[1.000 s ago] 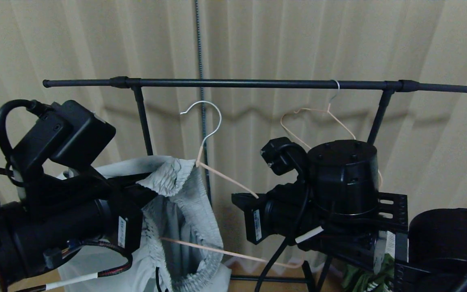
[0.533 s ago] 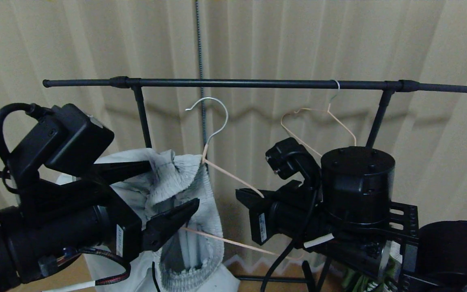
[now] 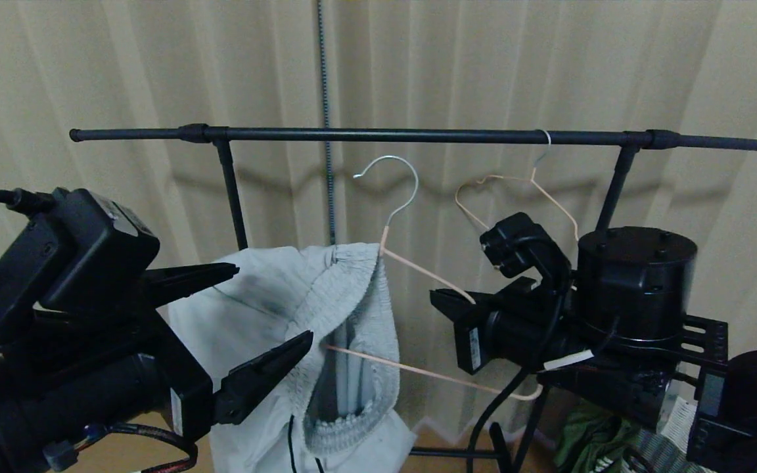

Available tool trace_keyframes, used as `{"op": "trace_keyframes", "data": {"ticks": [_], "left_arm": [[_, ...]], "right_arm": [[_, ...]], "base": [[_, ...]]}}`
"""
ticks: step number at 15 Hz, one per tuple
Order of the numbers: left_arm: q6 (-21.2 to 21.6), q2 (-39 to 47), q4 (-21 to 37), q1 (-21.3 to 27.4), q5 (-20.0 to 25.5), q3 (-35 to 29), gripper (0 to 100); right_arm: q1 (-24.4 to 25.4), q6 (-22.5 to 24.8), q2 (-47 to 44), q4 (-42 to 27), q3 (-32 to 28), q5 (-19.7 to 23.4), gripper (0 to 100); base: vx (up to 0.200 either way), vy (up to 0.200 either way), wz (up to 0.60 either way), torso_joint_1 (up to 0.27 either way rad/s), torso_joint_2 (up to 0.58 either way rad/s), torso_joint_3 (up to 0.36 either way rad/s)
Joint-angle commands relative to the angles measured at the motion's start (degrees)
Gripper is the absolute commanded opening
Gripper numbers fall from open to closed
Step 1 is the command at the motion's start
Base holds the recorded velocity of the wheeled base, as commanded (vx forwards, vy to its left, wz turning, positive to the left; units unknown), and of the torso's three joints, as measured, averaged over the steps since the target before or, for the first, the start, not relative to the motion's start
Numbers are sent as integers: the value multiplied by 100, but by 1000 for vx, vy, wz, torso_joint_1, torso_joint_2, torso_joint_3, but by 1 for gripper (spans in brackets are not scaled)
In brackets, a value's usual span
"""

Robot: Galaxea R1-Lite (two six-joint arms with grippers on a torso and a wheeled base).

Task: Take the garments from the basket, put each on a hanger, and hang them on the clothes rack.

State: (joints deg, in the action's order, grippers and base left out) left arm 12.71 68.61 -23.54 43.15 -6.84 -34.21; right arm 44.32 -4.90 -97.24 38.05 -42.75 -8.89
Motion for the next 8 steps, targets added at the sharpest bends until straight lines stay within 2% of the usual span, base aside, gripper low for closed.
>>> {"op": "trace_keyframes", "data": {"ticks": [1,3,4,7,8], "left_arm": [[82,-111,-1,-18,-2,19,100],[592,-128,-10,-106,7,-33,100],[697,-128,-19,-114,7,-51,100],[1497,144,-142,-158,7,-174,100],[1638,249,-142,-167,7,-200,100]], "right_arm": [[-179,174,320,1,232,19,0],[-214,323,470,1,390,63,0],[-214,341,478,1,408,71,0],[-179,569,434,27,408,98,0],[-179,596,426,71,408,221,0]], "base": [[0,0,0,0,0,0],[0,0,0,0,0,0],[0,0,0,0,0,0],[0,0,0,0,0,0],[0,0,0,0,0,0]]}}
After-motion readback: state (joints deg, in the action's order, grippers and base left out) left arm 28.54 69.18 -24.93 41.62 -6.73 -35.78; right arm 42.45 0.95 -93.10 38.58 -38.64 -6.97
